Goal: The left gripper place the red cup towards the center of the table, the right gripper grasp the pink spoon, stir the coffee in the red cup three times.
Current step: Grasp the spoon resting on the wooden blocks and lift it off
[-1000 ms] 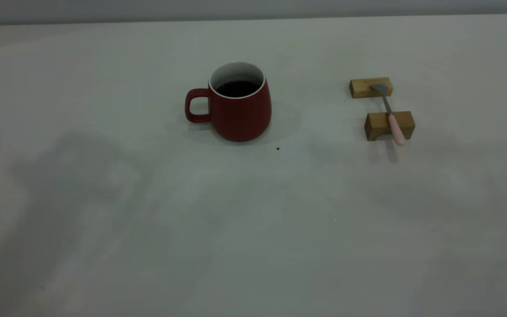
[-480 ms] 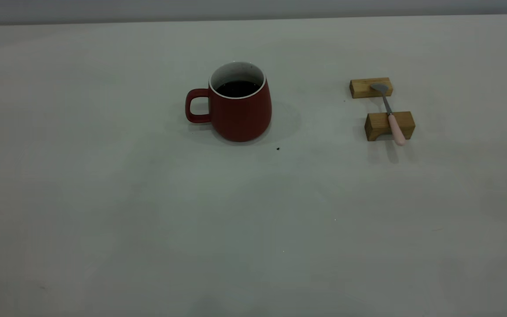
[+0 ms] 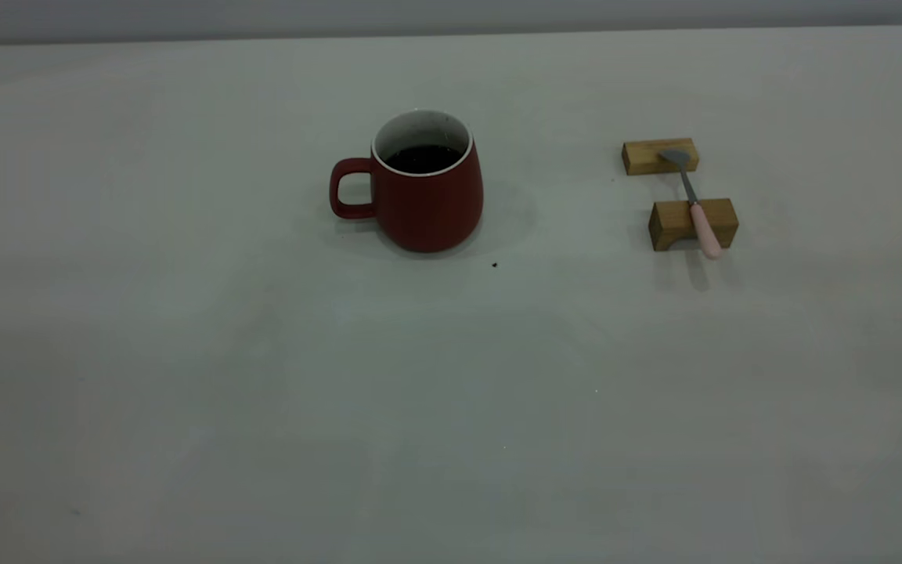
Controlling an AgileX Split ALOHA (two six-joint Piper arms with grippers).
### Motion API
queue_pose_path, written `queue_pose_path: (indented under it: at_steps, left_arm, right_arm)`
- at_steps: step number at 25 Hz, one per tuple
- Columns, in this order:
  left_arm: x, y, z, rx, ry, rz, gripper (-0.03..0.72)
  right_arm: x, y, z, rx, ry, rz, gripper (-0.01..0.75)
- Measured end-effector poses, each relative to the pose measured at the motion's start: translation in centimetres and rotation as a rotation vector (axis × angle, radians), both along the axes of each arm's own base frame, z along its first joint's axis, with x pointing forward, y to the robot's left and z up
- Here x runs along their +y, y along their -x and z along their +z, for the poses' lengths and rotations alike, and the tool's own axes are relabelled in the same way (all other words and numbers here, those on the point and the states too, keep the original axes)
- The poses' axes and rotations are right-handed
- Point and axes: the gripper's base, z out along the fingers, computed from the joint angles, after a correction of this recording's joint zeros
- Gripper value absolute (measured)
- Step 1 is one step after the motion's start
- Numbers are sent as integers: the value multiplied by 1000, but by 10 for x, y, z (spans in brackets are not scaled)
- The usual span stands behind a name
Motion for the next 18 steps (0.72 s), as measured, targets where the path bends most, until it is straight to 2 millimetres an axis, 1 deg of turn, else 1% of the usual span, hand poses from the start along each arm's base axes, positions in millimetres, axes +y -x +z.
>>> queue_pose_path:
  at_steps: [2, 5, 10, 18]
  left_arm:
    - [0, 3, -10, -26, 5, -3, 587]
    - [-1, 7, -19, -60, 9, -7, 587]
    - [-1, 13, -24, -93, 14, -7, 587]
    - [-3, 13, -24, -93, 11, -8, 587]
  right_arm:
    - [0, 0, 0, 0, 0, 0, 503]
    - [0, 0, 0, 0, -1, -1, 503]
    - [0, 0, 0, 0, -1, -1, 503]
    - [0, 0, 0, 0, 0, 0, 503]
